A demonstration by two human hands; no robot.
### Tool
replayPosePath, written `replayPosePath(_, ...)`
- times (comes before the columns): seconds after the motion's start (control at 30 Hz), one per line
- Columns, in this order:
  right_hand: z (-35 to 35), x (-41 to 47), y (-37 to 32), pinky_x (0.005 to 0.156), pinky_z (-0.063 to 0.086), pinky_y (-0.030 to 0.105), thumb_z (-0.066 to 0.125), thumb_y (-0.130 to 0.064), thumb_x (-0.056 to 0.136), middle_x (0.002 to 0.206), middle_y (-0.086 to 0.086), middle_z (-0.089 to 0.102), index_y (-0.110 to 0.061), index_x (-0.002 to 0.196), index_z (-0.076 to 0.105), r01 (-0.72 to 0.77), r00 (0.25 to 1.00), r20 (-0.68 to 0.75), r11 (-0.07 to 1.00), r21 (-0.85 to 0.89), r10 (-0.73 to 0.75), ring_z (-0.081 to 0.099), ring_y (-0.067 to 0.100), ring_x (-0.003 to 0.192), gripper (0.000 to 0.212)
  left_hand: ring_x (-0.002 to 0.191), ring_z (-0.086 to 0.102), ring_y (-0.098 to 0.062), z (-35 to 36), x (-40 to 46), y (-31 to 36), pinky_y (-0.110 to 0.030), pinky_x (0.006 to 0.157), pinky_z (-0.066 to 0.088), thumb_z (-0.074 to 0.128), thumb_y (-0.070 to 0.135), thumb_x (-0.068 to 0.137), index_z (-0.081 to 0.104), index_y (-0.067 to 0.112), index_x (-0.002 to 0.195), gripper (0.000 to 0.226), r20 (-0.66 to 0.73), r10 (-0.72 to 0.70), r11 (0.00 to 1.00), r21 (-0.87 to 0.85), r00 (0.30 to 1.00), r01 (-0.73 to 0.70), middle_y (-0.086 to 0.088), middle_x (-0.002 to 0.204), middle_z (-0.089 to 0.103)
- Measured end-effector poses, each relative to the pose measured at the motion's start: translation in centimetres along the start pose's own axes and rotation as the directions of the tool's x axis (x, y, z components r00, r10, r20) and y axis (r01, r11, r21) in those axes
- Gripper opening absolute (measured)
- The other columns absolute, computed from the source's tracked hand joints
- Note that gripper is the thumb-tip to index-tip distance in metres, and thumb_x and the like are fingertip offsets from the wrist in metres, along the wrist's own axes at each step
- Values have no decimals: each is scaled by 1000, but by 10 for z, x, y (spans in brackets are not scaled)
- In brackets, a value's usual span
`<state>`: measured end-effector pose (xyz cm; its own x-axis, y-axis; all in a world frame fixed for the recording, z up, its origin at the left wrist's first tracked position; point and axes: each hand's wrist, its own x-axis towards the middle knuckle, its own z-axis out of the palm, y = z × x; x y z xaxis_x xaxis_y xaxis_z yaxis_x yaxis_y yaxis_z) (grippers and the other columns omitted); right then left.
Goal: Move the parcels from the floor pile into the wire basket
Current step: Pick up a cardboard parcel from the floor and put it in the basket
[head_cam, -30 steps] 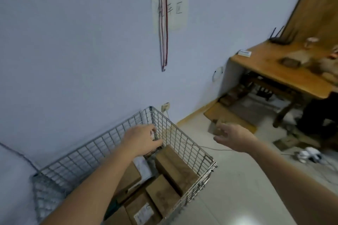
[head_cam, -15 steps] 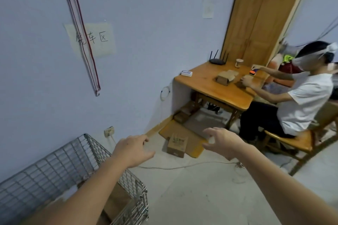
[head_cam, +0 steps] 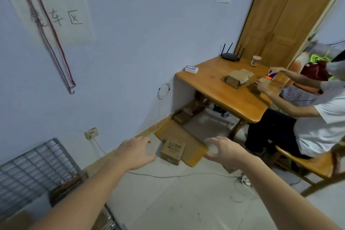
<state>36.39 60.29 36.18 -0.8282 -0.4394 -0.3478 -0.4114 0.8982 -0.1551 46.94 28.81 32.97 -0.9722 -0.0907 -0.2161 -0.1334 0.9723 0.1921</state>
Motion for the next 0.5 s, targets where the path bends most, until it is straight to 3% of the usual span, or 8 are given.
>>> replayPosePath(0.2,-5,65,66,107,47,34,53,-69,93,157,-2,47,-33,156,39,-59,998,43,995,77,56,53,18,135,74,136,50,-18,2,94,33,-37,105,44,46,69,92,38,31,154,73,75,67,996,48,995,-71,7,154,47)
replayPosePath(0.4,-9,160,117,111,44,35,58,-68,91,160,-2,43,-32,158,34,-37,984,175,996,79,23,48,20,140,79,137,48,-18,5,174,51,-36,108,41,43,68,94,39,29,154,72,136,-21,999,28,991,17,5,154,47)
replayPosePath(0.5,-19,225,142,114,43,35,58,-69,90,160,-4,42,-33,158,34,48,975,215,998,41,-56,46,18,141,81,137,48,-20,12,211,58,-41,113,39,30,80,79,40,30,153,90,167,-132,988,-59,977,143,4,152,48)
